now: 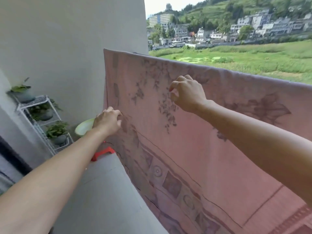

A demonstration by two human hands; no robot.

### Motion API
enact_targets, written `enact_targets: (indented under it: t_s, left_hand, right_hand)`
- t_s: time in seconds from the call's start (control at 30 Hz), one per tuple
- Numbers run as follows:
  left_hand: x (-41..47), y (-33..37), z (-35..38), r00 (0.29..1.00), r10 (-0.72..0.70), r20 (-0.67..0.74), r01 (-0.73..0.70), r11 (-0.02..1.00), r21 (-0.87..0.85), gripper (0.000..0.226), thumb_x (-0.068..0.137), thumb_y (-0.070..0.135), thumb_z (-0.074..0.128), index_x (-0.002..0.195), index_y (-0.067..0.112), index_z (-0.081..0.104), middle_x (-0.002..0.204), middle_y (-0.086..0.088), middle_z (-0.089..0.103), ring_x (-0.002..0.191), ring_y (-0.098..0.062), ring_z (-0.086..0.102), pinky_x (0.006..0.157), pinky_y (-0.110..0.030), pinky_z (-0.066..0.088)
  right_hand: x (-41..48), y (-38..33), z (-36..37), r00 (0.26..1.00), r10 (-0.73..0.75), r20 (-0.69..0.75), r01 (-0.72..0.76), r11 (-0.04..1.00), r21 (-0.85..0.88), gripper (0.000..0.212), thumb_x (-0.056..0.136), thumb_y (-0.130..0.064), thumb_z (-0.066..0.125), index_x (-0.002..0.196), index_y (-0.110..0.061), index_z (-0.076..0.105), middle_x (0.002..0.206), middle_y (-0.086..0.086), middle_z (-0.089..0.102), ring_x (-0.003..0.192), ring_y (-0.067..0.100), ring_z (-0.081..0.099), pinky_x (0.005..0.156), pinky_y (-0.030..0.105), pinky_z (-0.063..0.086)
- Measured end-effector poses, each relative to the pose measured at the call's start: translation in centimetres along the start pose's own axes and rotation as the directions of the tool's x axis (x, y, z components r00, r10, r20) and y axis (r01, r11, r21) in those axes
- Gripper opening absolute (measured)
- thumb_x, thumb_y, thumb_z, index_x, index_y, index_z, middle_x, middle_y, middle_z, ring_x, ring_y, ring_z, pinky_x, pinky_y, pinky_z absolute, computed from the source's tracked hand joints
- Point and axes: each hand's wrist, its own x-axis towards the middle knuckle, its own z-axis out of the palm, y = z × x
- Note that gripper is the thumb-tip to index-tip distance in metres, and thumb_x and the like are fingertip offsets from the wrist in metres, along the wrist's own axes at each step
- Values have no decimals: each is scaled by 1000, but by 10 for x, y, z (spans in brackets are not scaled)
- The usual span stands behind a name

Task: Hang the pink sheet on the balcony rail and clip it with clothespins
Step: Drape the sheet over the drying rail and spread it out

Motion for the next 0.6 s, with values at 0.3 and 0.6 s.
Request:
enact_targets:
  t_s: [0.3, 0.6]
  left_hand:
    - [133, -137, 13, 980, -200, -10, 200, 980, 3, 34, 91, 28, 59, 124, 18, 61, 127, -10, 53, 116, -35, 54, 94, -43, 46]
    - [271, -275, 56, 969, -246, -1, 246, 968, 46, 37, 93, 31, 56, 128, 19, 58, 132, -8, 52, 120, -33, 52, 95, -42, 44]
  right_hand:
    - [206, -66, 115, 993, -116, -19, 117, 989, 92, 28, 90, -30, 56, 115, -25, 67, 122, 6, 59, 119, 28, 46, 92, 39, 40]
    - [372, -112, 232, 995, -97, -2, 97, 995, 13, 31, 89, -33, 59, 118, -26, 66, 127, 7, 57, 123, 30, 44, 98, 42, 36]
